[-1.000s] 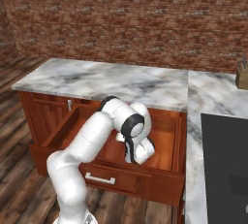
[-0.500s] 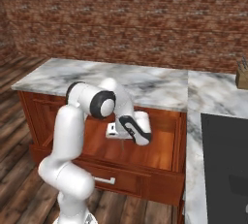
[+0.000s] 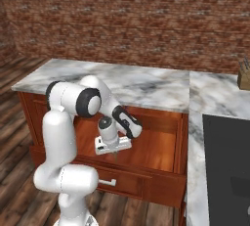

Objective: Organize the utensils by type. Pick up the wooden spoons from the counter and place them in the open cabinet. Then pick up the metallic utensils from the counter and place them in the open drawer.

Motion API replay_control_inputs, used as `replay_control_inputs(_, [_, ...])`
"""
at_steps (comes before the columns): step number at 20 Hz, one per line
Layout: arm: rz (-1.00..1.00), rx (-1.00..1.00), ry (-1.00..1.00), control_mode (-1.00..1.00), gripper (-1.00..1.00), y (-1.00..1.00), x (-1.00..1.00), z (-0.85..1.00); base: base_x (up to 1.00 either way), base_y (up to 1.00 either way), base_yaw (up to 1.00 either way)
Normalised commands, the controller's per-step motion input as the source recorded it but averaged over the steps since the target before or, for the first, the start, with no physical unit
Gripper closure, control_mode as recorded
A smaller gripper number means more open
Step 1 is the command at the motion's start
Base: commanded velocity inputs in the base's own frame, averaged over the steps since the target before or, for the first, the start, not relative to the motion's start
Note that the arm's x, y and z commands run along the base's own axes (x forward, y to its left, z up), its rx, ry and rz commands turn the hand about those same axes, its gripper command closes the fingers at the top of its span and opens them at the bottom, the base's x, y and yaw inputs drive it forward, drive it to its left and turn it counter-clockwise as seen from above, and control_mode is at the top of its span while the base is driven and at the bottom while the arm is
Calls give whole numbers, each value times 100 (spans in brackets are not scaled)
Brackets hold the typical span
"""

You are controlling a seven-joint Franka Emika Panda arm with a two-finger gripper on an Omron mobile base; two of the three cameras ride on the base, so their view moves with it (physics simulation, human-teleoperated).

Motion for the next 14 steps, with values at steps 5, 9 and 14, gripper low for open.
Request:
replay_control_inputs(5, [24, -9, 10, -100, 100, 16, 12, 40, 0, 0, 0])
replay_control_inputs(9, [24, -13, 11, -100, 100, 28, 7, 36, 0, 0, 0])
replay_control_inputs(14, [25, -22, 9, -100, 100, 74, -4, 8, 0, 0, 0])
